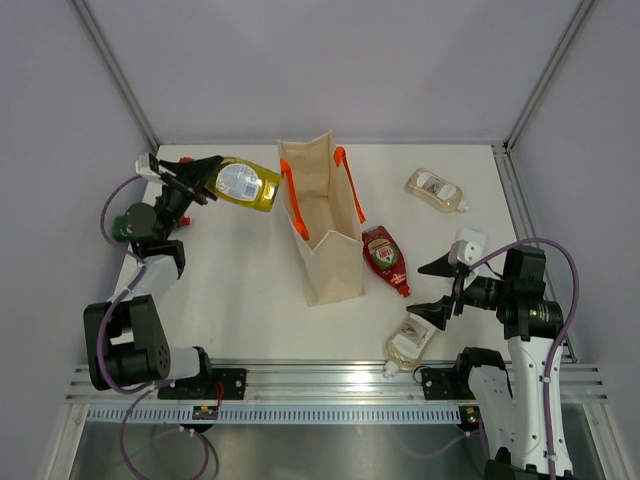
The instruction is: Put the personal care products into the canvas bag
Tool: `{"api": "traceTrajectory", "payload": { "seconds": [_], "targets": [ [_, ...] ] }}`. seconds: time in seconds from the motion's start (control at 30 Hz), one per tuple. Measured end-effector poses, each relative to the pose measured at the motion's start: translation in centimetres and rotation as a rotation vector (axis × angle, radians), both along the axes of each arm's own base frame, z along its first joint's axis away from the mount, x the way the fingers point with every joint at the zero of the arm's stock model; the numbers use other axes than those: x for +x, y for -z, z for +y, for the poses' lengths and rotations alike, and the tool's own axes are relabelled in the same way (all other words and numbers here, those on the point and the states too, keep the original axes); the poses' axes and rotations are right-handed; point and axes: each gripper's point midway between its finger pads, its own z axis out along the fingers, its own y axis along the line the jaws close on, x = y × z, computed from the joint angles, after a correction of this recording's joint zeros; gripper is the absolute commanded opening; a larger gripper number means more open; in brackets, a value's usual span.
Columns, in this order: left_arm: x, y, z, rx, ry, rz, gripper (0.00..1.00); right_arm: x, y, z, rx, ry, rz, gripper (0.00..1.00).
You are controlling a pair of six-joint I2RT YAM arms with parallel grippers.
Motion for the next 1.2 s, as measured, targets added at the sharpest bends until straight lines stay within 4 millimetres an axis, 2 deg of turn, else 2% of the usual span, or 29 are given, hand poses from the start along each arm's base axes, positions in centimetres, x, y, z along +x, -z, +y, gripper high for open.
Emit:
{"api": "traceTrajectory", "payload": {
  "seconds": [0.2, 0.3, 0.37, 0.47, 0.57, 0.67, 0.73, 0.8, 0.87, 0.93, 0.97, 1.0, 1.1, 1.13, 1.2],
  "targets": [
    [0.3, -5.9, -4.9, 0.021, 0.086, -0.109, 0.0, -0.1, -0.1, 0.0, -0.001, 0.0, -0.011, 0.99],
    [1.0, -7.4, -7.8, 0.093, 0.126, -0.137, 0.0, -0.1, -0.1, 0.0, -0.001, 0.001, -0.012, 0.99],
    [1.7, -7.6, -9.8, 0.159, 0.148, -0.14, 0.02, -0.1, -0.1, 0.0, -0.001, 0.001, -0.013, 0.99],
    [2.8, -6.3, -12.3, 0.271, 0.177, -0.114, 0.06, -0.1, 0.0, 0.0, -0.006, 0.005, -0.016, 1.0],
    [3.9, -3.5, -14.4, 0.411, 0.206, -0.062, 0.11, -0.2, 0.0, -0.1, -0.01, 0.009, -0.021, 0.99],
    [4.6, -0.3, -16.1, 0.536, 0.245, -0.012, 0.21, -0.1, 0.0, -0.1, -0.015, 0.014, -0.02, 0.99],
    [4.8, 1.7, -17.1, 0.614, 0.267, 0.014, 0.34, -0.1, 0.1, -0.2, -0.016, 0.016, -0.019, 0.99],
    [4.4, 3.5, -18.0, 0.692, 0.297, 0.035, 0.41, 0.1, 0.2, -0.3, -0.021, 0.027, -0.01, 0.99],
    [3.7, 5.0, -18.8, 0.766, 0.327, 0.043, 0.54, 0.8, 0.3, -0.6, -0.03, 0.063, 0.013, 1.0],
    [3.1, 5.6, -19.1, 0.83, 0.344, 0.032, 0.68, 1.9, 0.6, -1.2, -0.042, 0.121, 0.051, 1.0],
    [2.8, 5.7, -19.4, 0.859, 0.354, 0.021, 0.71, 2.5, 0.9, -1.5, -0.047, 0.146, 0.072, 0.99],
    [2.5, 5.5, -19.6, 0.88, 0.36, 0.007, 0.74, 3.1, 1.2, -1.8, -0.052, 0.176, 0.108, 0.99],
    [2.3, 4.2, -20.0, 0.939, 0.354, -0.068, 0.94, 5.3, 1.9, -2.9, -0.065, 0.262, 0.218, 1.0],
    [2.3, 3.7, -20.0, 0.954, 0.346, -0.096, 0.98, 6.0, 2.1, -3.2, -0.069, 0.291, 0.25, 0.99],
    [2.2, 3.0, -19.7, 0.98, 0.327, -0.132, 0.99, 7.2, 2.3, -3.7, -0.076, 0.336, 0.312, 0.99]
  ]
}}
